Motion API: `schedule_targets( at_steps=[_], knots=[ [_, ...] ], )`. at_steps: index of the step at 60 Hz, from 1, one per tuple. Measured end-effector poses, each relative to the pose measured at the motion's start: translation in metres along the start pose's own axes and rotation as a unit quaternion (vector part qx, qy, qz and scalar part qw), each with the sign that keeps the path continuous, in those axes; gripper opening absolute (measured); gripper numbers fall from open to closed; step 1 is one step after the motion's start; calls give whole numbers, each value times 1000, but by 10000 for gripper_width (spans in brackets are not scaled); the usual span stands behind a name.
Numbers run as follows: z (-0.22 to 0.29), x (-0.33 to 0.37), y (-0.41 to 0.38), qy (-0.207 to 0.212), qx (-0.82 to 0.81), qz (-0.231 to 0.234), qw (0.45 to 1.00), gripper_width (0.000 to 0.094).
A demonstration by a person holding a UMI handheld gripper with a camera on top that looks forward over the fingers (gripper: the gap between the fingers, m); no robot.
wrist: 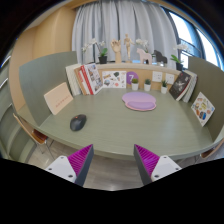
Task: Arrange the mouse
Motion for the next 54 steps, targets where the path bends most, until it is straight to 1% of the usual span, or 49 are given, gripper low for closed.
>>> schedule_targets(
  at_steps=[8,13,19,30,36,43,45,48,50,53,54],
  knots=[
    [-29,-29,-53,-31,-5,15,999,811],
    [-33,-49,-88,-44,-5,22,999,808],
    [-27,-75,-125,-45,-9,25,999,809],
    [-7,-130,-170,-49,-14,4,999,811],
    [5,-159,-182,-56,-15,-12,998,809],
    [24,-186,-187,-53,-14,-36,998,792],
    [29,-192,-188,-54,-17,-45,997,780],
    [32,-201,-185,-59,-14,-64,996,735],
    [36,-206,-185,-59,-10,-72,996,685],
    [40,-212,-185,-63,-11,-81,995,575],
    [41,-213,-186,-65,-12,-82,994,562]
  ],
)
Point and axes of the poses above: the point between the fingertips, and its own axes, seen from behind it with the camera up: y to the right, z up, x backward, against the way the camera looks, the point moved 4 cm from there along x, backward, against the way the camera looks, and after that the axes turned 3 degrees about -z, right-handed, at the moved point
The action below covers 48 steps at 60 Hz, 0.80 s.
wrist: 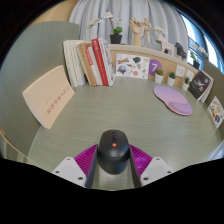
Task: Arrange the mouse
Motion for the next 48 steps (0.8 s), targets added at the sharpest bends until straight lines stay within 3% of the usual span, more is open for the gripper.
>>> schedule_targets(
  at_steps=[6,15,30,38,48],
  knots=[
    [1,-1,0,-5,-19,-6,1000,512],
    [2,-1,1,-8,-28,-11,1000,347],
    [17,1,2,-30,-7,-13,999,346],
    [74,12,25,9,-28,-19,999,346],
    [191,14,96,90,-42,-53,994,347]
  ],
)
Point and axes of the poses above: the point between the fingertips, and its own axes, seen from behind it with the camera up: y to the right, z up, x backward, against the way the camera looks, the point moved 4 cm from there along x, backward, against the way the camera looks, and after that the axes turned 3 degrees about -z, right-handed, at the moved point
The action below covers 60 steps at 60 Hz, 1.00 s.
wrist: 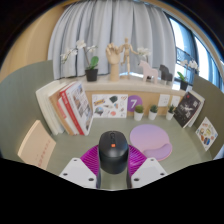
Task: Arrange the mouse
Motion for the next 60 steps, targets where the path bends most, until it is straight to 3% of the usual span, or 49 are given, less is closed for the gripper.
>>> schedule_targets(
  at_steps=[8,14,26,38,44,60],
  knots=[
    [76,-38,66,43,-15,-27,999,345],
    [90,-83,111,24,-7,-42,999,343],
    [38,-178,169,-67,2,-36,997,343],
    [-37,-225,186,-150,15,-17,988,349],
    [-40,-226,185,-136,-13,-8,991,365],
    [-41,-227,186,-149,-8,-4,989,602]
  ],
)
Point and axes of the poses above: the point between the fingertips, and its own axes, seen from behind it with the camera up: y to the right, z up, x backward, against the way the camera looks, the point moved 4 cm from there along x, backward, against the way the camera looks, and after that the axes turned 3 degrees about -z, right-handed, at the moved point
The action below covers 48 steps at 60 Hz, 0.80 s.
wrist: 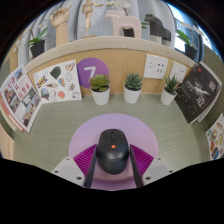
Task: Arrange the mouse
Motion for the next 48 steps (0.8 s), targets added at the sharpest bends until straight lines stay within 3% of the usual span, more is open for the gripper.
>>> schedule_targets(
  at_steps=[4,5,25,36,48],
  knots=[
    [-3,8,4,-11,19,-16,1000,860],
    [-3,12,5,-14,23,-19,999,877],
    [8,178,-17,58,-9,-27,998,855],
    [-19,271,-34,96,-30,-35,994,857],
    [-57,327,-54,104,-32,-38,993,858]
  ],
)
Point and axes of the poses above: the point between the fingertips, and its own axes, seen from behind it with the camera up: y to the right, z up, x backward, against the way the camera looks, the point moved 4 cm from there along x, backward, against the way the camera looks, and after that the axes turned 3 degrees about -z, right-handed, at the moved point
